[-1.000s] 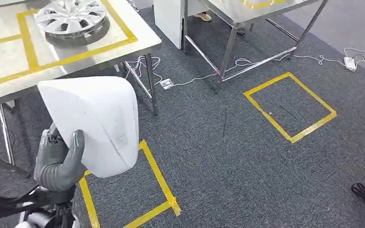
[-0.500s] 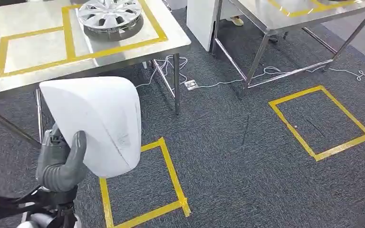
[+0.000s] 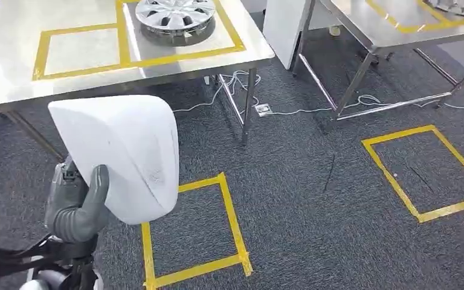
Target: Take the parts from the cabinet and place them on the table.
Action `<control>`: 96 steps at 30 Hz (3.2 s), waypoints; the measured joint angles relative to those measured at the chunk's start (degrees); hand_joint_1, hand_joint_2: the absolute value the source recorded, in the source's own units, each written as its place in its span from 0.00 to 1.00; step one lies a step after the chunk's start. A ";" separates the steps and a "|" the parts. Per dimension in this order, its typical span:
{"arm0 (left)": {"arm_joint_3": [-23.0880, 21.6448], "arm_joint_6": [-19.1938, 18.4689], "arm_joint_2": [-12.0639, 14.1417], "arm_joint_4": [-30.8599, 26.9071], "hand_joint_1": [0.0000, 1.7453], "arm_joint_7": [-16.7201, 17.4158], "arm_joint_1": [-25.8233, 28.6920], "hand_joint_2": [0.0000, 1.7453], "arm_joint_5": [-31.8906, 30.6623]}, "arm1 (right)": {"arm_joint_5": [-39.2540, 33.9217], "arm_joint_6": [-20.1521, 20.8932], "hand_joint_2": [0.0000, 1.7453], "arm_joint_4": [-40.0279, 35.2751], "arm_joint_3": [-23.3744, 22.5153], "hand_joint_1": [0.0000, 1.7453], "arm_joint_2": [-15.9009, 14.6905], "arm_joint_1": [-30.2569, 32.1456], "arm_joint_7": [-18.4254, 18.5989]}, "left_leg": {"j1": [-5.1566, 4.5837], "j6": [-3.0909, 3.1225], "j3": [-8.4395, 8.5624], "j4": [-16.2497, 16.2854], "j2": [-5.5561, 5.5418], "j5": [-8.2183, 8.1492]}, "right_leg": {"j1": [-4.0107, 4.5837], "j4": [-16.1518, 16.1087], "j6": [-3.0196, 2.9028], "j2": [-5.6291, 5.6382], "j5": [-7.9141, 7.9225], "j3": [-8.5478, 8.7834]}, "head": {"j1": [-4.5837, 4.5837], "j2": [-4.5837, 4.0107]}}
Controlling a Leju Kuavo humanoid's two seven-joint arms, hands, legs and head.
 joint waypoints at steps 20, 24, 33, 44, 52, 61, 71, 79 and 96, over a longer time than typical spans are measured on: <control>-0.07 0.26 -0.57 0.48 1.00 0.41 -0.20 1.00 -0.02 | 0.00 0.00 1.00 0.02 0.02 0.00 -0.20 0.45 -0.04 | -0.41 -2.00 -7.75 15.03 -1.53 -6.84 | 0.90 -4.01 -3.46 1.24 3.97 0.57 | -0.24 0.00; -0.07 0.33 -0.57 0.46 1.00 0.52 -0.24 1.00 -0.02 | 0.00 0.11 1.00 0.02 0.00 0.00 -0.07 0.40 -0.04 | -0.30 -1.96 0.95 -0.10 -1.16 -0.39 | 0.77 -2.61 -2.45 1.12 3.18 0.38 | -0.35 0.00; -0.09 0.35 -0.61 0.39 1.00 0.63 -0.21 1.00 -0.02 | 0.00 0.15 1.00 0.04 0.02 0.00 -0.04 0.42 -0.04 | -0.96 -0.03 1.05 -0.46 -1.54 -0.77 | 0.89 -2.30 -3.55 1.23 2.93 0.00 | -0.17 0.00; -0.09 0.33 -0.61 0.39 1.00 0.70 -0.20 1.00 0.02 | 0.00 0.20 1.00 0.04 0.00 0.00 0.07 0.44 -0.04 | -1.64 1.24 1.19 -0.53 -1.86 -0.95 | -0.02 -2.86 -1.28 1.18 2.67 0.64 | -0.11 0.00; -0.09 0.33 -0.61 0.42 1.00 0.70 -0.21 1.00 0.09 | -0.02 0.13 1.00 0.04 0.02 0.00 0.11 0.34 -0.04 | -1.74 1.34 1.18 -0.52 -2.01 -1.04 | 0.00 -2.98 -1.46 1.07 2.70 0.72 | -0.04 0.00; -0.07 0.33 -0.61 0.28 1.00 0.76 -0.30 1.00 0.11 | 0.00 0.26 1.00 0.04 0.00 0.00 0.13 0.17 -0.17 | -1.39 2.70 2.16 -1.87 -2.38 -0.54 | -0.21 3.48 0.80 1.13 -1.44 -2.26 | 0.13 0.00; -0.11 0.17 -0.61 0.31 1.00 1.03 -0.52 1.00 0.15 | 0.00 0.28 1.00 0.07 0.02 0.00 0.15 0.32 -0.17 | -0.91 0.51 2.51 -1.53 -6.86 -1.22 | -0.10 -2.32 -0.91 5.50 4.17 -1.33 | 0.24 0.00; -0.24 0.17 -0.61 0.33 1.00 1.09 -0.48 1.00 0.15 | -0.18 0.00 1.00 0.04 0.00 0.00 0.13 -0.03 -0.17 | -0.91 0.60 3.61 -2.82 -6.39 -1.02 | 0.28 -3.41 -0.88 3.85 3.95 -0.34 | -0.42 0.00; -0.26 1.03 -0.59 0.31 1.00 2.95 -0.52 1.00 0.92 | -0.33 -0.52 1.00 0.04 0.00 0.00 0.11 0.30 -0.17 | -1.06 -0.09 4.04 -2.95 -4.35 -1.41 | 0.15 -3.19 -1.25 5.18 3.88 -0.26 | -0.44 0.00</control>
